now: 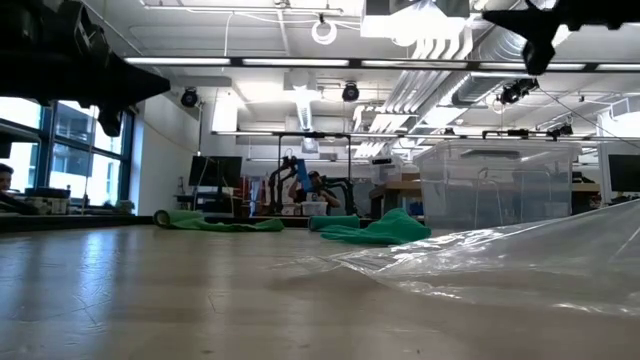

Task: Roll bandage
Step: Roll the blue bandage

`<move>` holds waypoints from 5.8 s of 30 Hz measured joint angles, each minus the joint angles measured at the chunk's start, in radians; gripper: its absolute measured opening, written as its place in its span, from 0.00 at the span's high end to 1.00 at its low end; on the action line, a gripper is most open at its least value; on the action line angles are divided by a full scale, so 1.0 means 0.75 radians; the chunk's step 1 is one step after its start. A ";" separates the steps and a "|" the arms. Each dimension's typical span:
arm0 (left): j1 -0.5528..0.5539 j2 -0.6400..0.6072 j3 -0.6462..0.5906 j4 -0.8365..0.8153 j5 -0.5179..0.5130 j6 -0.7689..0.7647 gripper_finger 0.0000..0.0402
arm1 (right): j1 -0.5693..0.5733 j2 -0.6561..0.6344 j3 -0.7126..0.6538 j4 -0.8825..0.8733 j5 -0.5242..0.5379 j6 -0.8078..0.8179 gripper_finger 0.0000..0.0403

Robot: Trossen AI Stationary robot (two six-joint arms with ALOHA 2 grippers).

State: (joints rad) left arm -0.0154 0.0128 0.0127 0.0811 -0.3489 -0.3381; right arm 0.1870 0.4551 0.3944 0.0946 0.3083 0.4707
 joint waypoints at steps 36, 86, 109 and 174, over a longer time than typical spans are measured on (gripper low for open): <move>0.000 0.069 0.000 -0.013 -0.232 0.024 1.00 | -0.765 1.676 1.473 -0.773 -0.799 -0.616 0.65; -0.002 0.167 0.000 0.068 -0.265 -0.060 1.00 | -1.157 2.632 2.292 -1.581 -0.780 -0.898 0.43; -0.001 0.829 0.163 0.185 -0.374 -0.077 1.00 | -1.077 2.632 2.292 -1.508 -0.808 -0.918 0.99; 0.168 1.288 0.173 0.687 -0.034 -0.219 0.85 | -1.035 2.688 2.291 -1.357 -0.878 -1.614 0.62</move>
State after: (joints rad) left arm 0.1108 0.9791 0.1421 0.5964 -0.3746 -0.5024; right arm -0.5893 2.4710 2.1128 -0.9233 -0.3504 -0.7397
